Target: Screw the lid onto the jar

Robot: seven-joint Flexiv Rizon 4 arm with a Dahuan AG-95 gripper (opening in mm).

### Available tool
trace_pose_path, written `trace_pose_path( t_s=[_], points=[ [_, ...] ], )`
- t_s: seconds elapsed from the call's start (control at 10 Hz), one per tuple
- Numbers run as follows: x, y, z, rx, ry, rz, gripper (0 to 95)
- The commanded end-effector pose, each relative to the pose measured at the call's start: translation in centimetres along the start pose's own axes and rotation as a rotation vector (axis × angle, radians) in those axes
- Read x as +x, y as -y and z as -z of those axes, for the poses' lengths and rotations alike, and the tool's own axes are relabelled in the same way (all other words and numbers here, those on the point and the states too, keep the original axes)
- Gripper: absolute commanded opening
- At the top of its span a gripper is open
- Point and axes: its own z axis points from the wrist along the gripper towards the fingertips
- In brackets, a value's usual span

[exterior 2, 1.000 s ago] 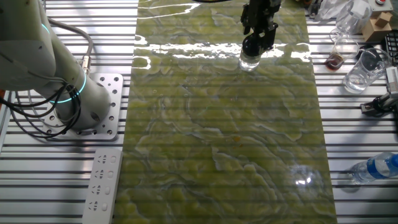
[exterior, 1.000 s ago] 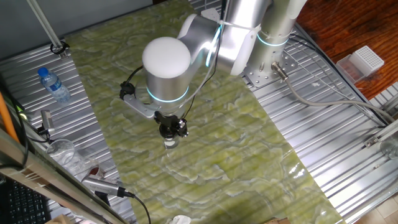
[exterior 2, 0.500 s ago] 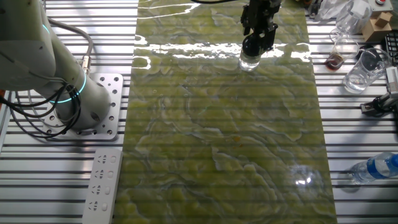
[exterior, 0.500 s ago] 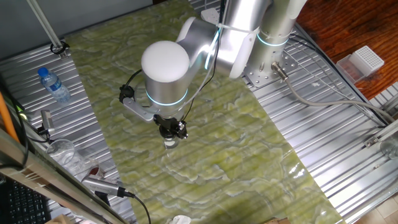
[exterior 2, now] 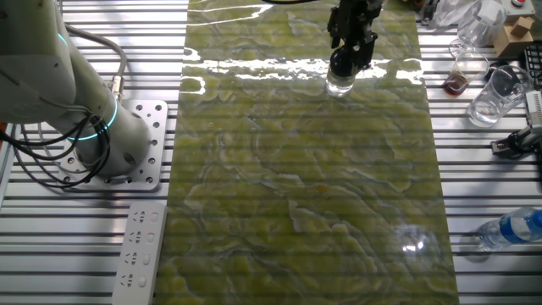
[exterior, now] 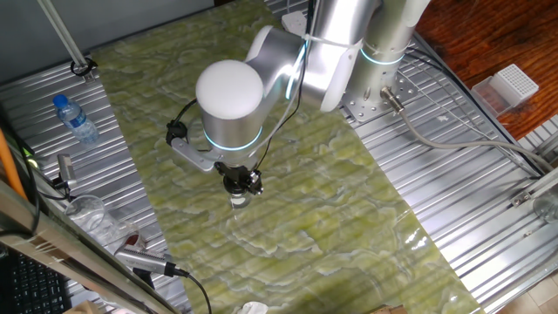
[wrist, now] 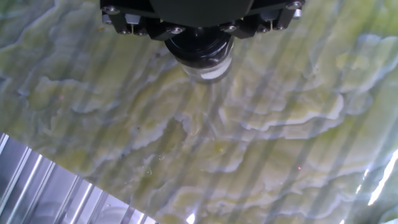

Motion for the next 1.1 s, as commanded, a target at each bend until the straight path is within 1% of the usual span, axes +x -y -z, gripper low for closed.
trace_pose_path(
  t_s=[0.1, 0.2, 0.3, 0.4, 0.6, 0.7, 0.9, 1.0, 1.1],
  points=[
    [-0.01, 0.01, 0.01, 0.008, -0.001, 0.000, 57.0],
    [-0.13, 0.08, 0.11, 0.017, -0.013, 0.003, 57.0],
    [-0.23, 0.13, 0.16, 0.022, -0.017, 0.004, 57.0],
    [-0.23, 0.13, 0.16, 0.020, -0.017, 0.000, 57.0],
    [-0.23, 0.16, 0.25, 0.028, -0.029, 0.001, 57.0],
    [-0.23, 0.24, 0.50, 0.025, -0.027, 0.005, 57.0],
    [-0.17, 0.16, 0.31, 0.021, -0.009, 0.008, 57.0],
    [-0.16, 0.15, 0.30, 0.017, -0.006, 0.013, 76.0],
    [-0.15, 0.15, 0.30, 0.016, -0.005, 0.020, 76.0]
  ],
)
